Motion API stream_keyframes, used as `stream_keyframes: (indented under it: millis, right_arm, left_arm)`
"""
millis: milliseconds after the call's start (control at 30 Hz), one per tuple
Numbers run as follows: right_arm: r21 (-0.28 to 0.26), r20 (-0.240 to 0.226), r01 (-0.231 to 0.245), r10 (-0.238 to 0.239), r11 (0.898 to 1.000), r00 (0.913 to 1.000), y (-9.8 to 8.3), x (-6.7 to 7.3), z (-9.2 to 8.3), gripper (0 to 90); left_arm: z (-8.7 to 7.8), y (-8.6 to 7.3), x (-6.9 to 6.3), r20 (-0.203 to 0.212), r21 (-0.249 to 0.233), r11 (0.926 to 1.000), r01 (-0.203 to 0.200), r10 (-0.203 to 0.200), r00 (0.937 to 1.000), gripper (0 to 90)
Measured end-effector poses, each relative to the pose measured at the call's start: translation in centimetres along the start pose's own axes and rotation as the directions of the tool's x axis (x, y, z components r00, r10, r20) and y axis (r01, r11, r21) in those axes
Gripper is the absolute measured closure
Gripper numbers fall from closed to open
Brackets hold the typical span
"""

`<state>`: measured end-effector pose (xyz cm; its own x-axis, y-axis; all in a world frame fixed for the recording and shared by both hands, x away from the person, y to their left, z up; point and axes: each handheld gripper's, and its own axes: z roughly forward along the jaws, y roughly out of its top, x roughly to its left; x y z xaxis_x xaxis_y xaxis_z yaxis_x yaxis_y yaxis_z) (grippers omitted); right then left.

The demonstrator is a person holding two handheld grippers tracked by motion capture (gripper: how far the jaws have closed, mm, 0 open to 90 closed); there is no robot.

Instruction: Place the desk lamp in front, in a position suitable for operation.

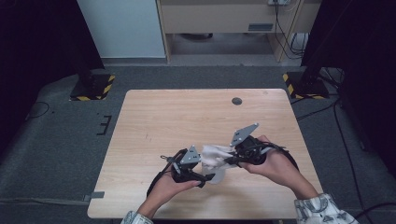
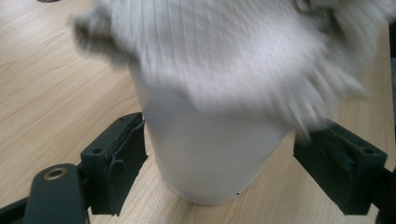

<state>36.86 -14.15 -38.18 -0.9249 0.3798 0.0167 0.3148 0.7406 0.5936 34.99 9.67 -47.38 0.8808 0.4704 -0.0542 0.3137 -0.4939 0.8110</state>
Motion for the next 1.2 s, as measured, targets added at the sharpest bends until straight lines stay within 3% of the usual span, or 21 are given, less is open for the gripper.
stream_keyframes:
  millis: [100,300,767,1200]
  right_arm:
    - [-0.012,0.022,-0.060,0.060,0.998,0.9979,-1.1,-1.3,-0.5,79.0]
    - [0.004,0.025,-0.100,0.100,0.995,0.9947,-2.2,-2.5,0.4,79.1]
    - [0.063,-0.007,-0.135,0.136,0.989,0.9907,-3.6,-2.7,4.4,79.5]
    - [0.075,-0.037,-0.158,0.161,0.985,0.9862,-5.7,-3.3,7.4,79.8]
  left_arm:
    - [0.0,0.0,0.0,0.000,-0.001,1.0000,-0.001,0.001,1.0000,16.7]
    - [0.0,0.0,0.0,-0.002,0.001,1.0000,-0.002,0.002,1.0000,16.8]
    - [0.0,0.1,0.0,-0.003,-0.001,1.0000,0.001,-0.001,1.0000,16.8]
    - [0.1,0.0,0.0,0.000,0.001,1.0000,0.003,-0.003,1.0000,16.2]
